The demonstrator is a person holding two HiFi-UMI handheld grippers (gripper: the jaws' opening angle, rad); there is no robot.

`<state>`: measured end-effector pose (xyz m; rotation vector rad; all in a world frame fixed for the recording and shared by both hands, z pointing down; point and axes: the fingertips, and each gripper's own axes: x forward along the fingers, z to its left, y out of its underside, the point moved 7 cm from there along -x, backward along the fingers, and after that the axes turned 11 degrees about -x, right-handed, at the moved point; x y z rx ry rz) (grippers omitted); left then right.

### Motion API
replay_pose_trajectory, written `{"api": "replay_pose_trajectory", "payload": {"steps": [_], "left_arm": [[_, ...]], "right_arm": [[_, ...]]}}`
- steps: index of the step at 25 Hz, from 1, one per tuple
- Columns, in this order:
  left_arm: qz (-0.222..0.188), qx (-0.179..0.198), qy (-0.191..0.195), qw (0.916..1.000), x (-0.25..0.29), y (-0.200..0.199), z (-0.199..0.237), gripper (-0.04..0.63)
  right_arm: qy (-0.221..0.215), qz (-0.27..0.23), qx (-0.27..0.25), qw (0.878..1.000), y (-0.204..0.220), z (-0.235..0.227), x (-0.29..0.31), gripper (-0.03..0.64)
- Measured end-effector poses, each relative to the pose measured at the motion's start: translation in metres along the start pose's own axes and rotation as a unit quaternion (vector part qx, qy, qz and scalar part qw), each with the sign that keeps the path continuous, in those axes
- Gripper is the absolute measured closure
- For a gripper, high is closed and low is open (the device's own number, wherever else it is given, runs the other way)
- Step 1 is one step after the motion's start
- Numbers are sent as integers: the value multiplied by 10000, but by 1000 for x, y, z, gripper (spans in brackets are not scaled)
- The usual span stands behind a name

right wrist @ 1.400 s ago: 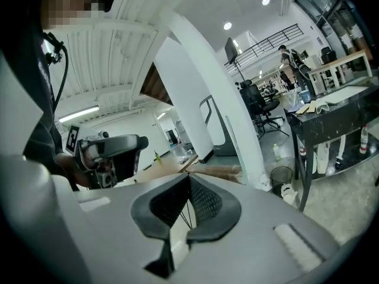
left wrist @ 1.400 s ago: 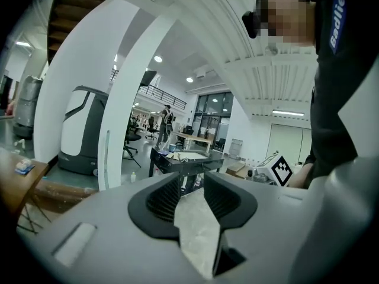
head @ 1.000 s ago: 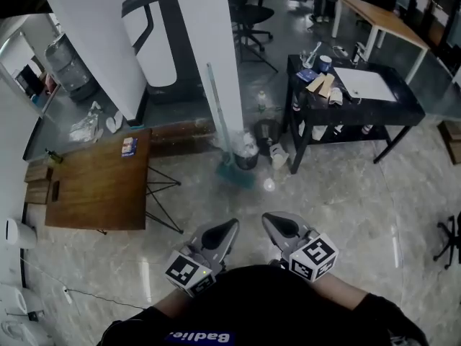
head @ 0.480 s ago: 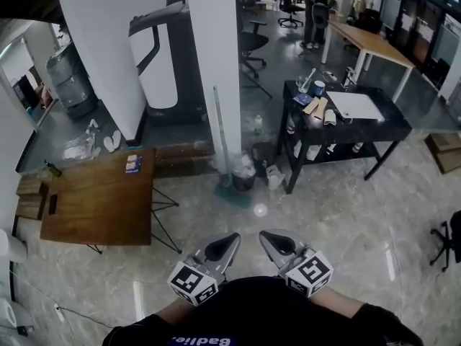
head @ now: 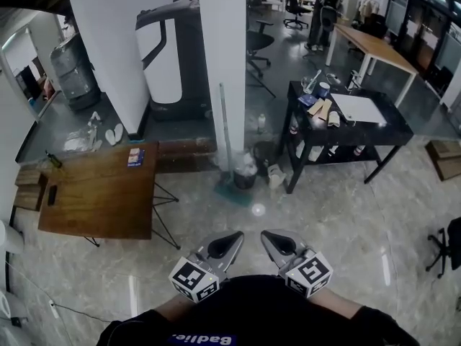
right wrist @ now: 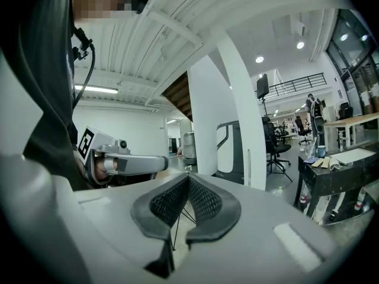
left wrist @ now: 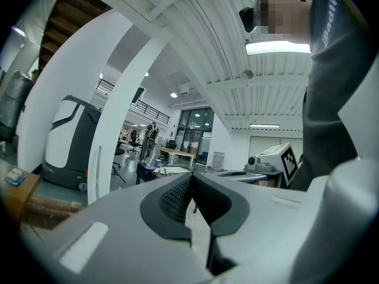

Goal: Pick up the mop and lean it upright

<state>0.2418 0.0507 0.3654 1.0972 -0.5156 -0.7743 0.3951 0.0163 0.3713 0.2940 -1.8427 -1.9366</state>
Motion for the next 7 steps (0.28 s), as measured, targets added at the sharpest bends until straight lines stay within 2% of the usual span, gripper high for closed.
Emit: {"api": "replay_pose_trajectory", "payload": {"steps": [7], "left_arm": [[-35,-46,-130,9999,-10,1,1,575]], "right_arm": [[-109,126,-3,9999,0,8,3,614]]}}
